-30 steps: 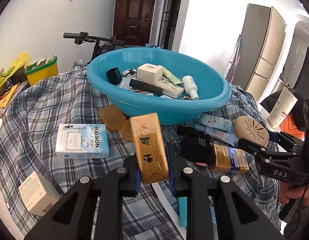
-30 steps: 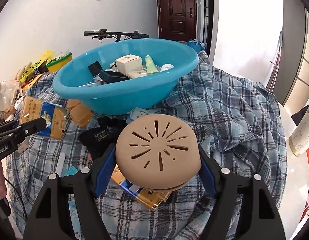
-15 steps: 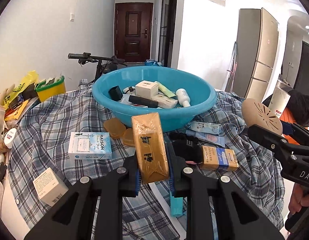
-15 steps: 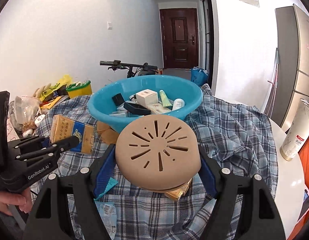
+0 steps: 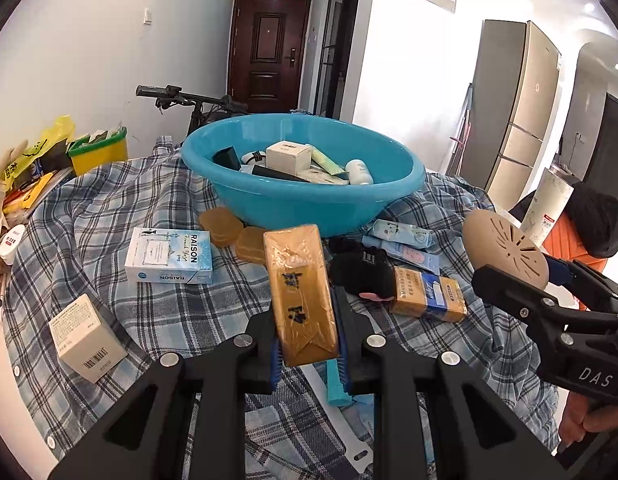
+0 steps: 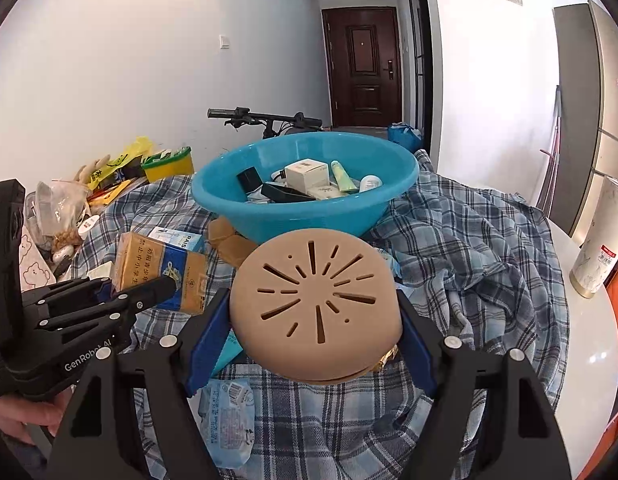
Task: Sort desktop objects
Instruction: 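Lift the brown bar with the left tool while the right tool lifts the beige disc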
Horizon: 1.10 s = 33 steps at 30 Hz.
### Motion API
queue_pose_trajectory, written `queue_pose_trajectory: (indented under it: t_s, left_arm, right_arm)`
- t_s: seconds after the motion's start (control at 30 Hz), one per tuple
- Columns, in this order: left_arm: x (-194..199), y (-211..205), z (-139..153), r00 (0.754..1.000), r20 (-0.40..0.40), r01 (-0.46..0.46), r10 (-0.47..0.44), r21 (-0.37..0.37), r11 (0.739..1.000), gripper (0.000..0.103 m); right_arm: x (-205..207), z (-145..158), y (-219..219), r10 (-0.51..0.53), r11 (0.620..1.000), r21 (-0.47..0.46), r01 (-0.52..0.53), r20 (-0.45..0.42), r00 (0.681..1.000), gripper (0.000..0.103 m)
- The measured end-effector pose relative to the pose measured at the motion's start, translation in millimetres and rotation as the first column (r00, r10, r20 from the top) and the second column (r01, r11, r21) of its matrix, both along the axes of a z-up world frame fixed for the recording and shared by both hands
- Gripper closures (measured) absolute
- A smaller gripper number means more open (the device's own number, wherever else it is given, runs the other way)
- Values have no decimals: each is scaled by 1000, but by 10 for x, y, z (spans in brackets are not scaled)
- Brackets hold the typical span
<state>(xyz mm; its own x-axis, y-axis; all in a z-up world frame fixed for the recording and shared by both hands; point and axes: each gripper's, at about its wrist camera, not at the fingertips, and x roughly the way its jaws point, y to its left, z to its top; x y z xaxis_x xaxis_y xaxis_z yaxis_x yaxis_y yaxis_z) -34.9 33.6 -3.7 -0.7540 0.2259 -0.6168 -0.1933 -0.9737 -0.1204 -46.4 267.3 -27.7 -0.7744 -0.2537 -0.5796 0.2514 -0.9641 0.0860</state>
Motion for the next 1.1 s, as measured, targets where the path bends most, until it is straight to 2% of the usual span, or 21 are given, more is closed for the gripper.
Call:
queue_pose_trajectory:
  t_s: [0.27, 0.4, 0.53, 0.6, 0.7, 0.8, 1.1]
  left_arm:
    - [-2, 30, 128, 999, -30, 11, -12, -9, 1000, 80]
    - [-10, 73, 301, 997, -73, 19, -21, -20, 1000, 80]
    - [34, 65, 567, 985, -175, -2, 2, -1, 1000, 80]
    - [32, 77, 701, 980, -200, 5, -7, -10, 1000, 80]
    - [84, 85, 946, 965, -263, 7, -9, -8, 1000, 80]
    - [154, 68, 1202, 939, -344, -10, 10, 3, 1000, 80]
    - [196, 57, 1768, 888, -460, 4, -2, 3, 1000, 80]
  right_arm:
    - [-33, 33, 67, -12, 1000, -11, 12, 0, 1000, 27]
    - [13, 269, 68, -11, 1000, 1, 11, -66, 998, 27]
    - [72, 570, 43, -7, 1000, 18, 9, -146, 989, 27]
    - [103, 714, 41, -9, 1000, 21, 13, -183, 983, 27]
    - [154, 913, 36, -6, 1000, 22, 12, -235, 972, 27]
    - [210, 1118, 24, -3, 999, 32, 13, -290, 957, 27]
    - [314, 1657, 32, -10, 999, 33, 27, -426, 905, 27]
